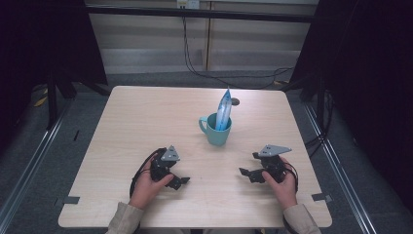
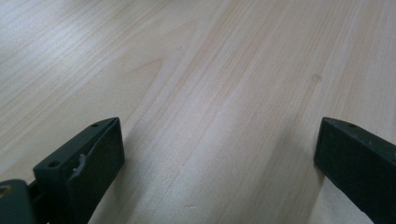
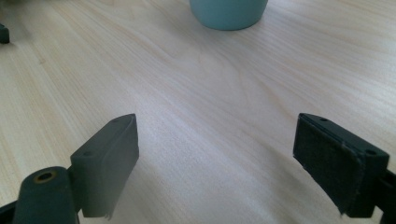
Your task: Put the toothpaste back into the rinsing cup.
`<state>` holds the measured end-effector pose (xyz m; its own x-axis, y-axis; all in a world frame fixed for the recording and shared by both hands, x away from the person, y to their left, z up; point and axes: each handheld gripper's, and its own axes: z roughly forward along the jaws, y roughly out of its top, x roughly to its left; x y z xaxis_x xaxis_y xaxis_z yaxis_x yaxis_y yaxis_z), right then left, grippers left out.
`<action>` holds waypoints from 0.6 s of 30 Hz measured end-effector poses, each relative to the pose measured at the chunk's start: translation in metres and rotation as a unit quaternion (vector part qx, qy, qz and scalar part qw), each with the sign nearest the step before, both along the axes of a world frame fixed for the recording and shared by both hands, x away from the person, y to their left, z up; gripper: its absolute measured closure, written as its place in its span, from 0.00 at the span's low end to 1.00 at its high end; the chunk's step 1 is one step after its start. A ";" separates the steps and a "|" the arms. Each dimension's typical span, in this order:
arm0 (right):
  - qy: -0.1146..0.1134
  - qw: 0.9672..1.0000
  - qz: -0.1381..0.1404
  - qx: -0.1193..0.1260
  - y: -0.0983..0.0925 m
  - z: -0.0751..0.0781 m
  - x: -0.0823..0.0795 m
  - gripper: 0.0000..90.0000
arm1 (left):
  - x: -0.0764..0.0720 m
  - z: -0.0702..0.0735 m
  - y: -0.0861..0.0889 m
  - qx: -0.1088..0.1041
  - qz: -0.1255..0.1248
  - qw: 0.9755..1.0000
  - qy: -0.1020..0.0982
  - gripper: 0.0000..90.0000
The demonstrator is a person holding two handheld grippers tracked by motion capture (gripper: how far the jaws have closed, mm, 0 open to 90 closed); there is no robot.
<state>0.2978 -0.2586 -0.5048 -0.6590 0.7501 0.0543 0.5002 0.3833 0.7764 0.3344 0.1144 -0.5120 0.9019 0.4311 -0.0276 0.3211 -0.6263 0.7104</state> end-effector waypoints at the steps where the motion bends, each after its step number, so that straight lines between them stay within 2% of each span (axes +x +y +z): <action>1: 0.000 1.000 -0.001 0.001 0.000 -0.001 0.000 0.15 | 0.000 0.000 0.000 0.000 0.000 1.000 0.000 0.02; 11: 0.003 1.000 -0.003 -0.008 -0.001 -0.005 -0.003 0.15 | 0.000 0.000 0.000 0.000 0.000 1.000 0.000 0.02; 16: 0.006 0.999 0.005 -0.044 0.003 -0.007 -0.003 0.15 | 0.000 0.000 0.000 0.000 0.000 1.000 0.000 0.02; 18: 0.003 0.999 0.008 -0.048 0.004 -0.007 -0.003 0.15 | 0.000 0.000 0.000 0.000 0.000 1.000 0.000 0.02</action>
